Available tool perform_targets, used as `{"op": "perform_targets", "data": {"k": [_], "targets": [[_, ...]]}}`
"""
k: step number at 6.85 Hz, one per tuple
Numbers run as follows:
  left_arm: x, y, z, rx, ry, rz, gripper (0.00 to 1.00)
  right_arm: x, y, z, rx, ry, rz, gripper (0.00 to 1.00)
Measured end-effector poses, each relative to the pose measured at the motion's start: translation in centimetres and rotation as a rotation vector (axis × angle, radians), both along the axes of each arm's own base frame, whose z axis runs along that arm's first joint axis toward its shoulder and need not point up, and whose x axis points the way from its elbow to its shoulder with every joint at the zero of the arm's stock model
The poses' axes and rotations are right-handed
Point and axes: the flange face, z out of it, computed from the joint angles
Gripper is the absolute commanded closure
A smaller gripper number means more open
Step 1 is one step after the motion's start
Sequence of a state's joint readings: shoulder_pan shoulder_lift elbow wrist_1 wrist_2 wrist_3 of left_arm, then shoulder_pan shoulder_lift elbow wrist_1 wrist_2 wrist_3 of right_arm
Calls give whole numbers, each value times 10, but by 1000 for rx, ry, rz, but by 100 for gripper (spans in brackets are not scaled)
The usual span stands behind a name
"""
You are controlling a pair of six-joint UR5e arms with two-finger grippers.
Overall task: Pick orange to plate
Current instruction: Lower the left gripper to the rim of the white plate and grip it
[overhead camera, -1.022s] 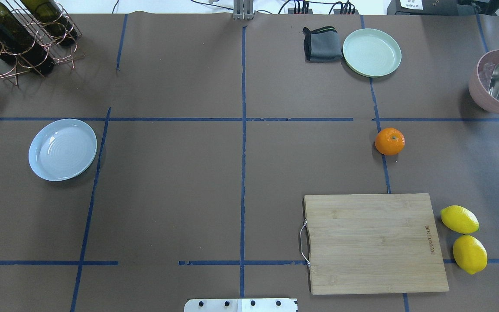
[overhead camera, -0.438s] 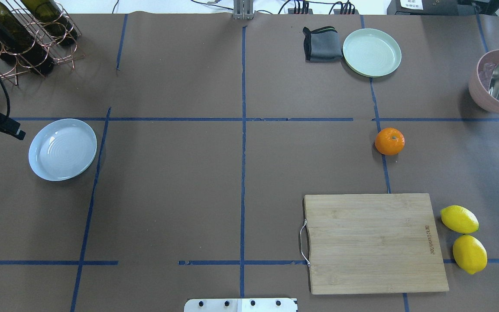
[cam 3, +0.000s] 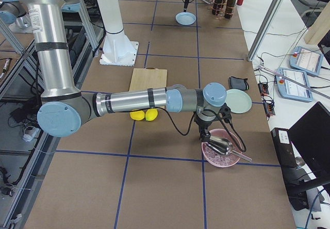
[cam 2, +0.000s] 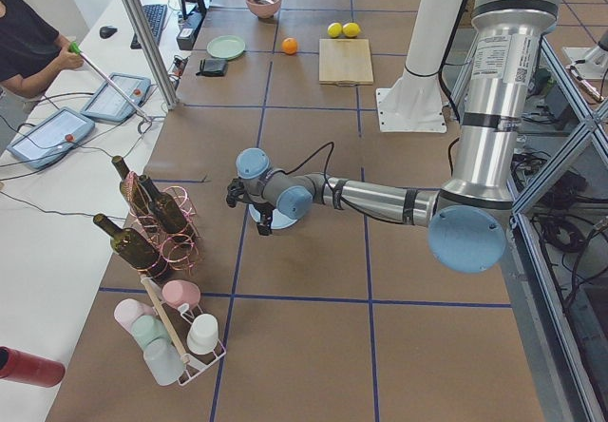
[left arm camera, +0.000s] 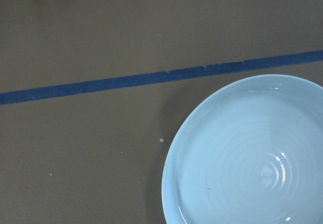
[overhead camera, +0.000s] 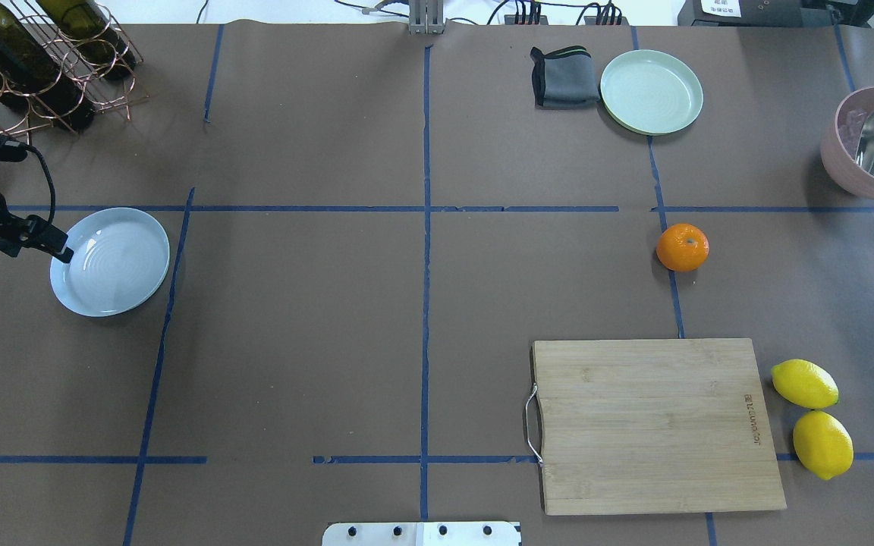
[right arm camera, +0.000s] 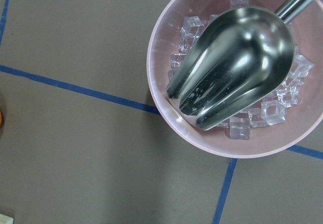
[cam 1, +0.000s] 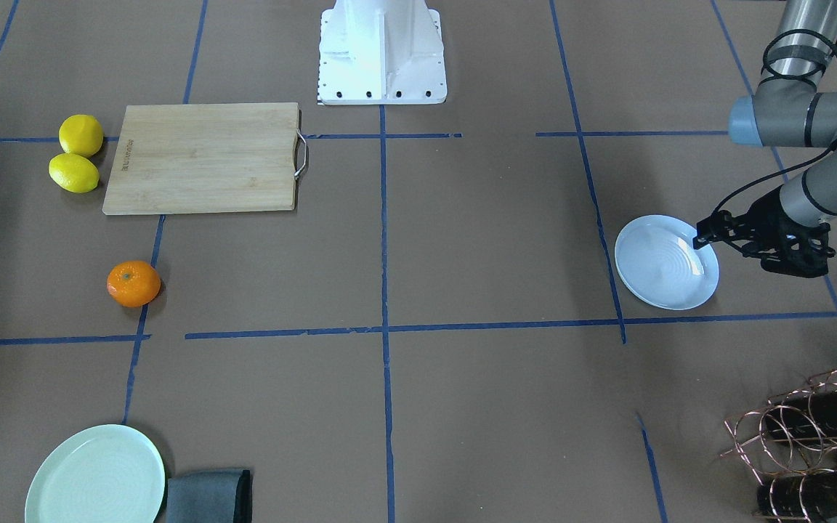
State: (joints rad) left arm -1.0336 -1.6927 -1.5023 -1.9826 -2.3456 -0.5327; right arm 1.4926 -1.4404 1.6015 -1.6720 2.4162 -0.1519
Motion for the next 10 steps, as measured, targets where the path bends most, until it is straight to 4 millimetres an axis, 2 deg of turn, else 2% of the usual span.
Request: {"op": "perform_targets", "data": {"k": [2,3,4,5,7,8,10], "targets": [[9,0,8,2,-22,5,8,0,0,0,0,-1,-1,0],[12,-1,12,1,-25,9,18,-1,0,0,0,-1,-1,0],[14,-2,17,0,-27,11,48,-1,0,0,0,-1,-1,0],[15,-3,20,1,-27,11,54,-1,0,0,0,-1,-2,0],[19,-2,24,-1,-29,17,77,-1,0,0,0,-1,-2,0],[20,-2,24,0,-28,20,100,-1,0,0,0,-1,-2,0],[23,-1,22,6,-26,29,100,-1,-1,-1,0,-2,-1,0]]}}
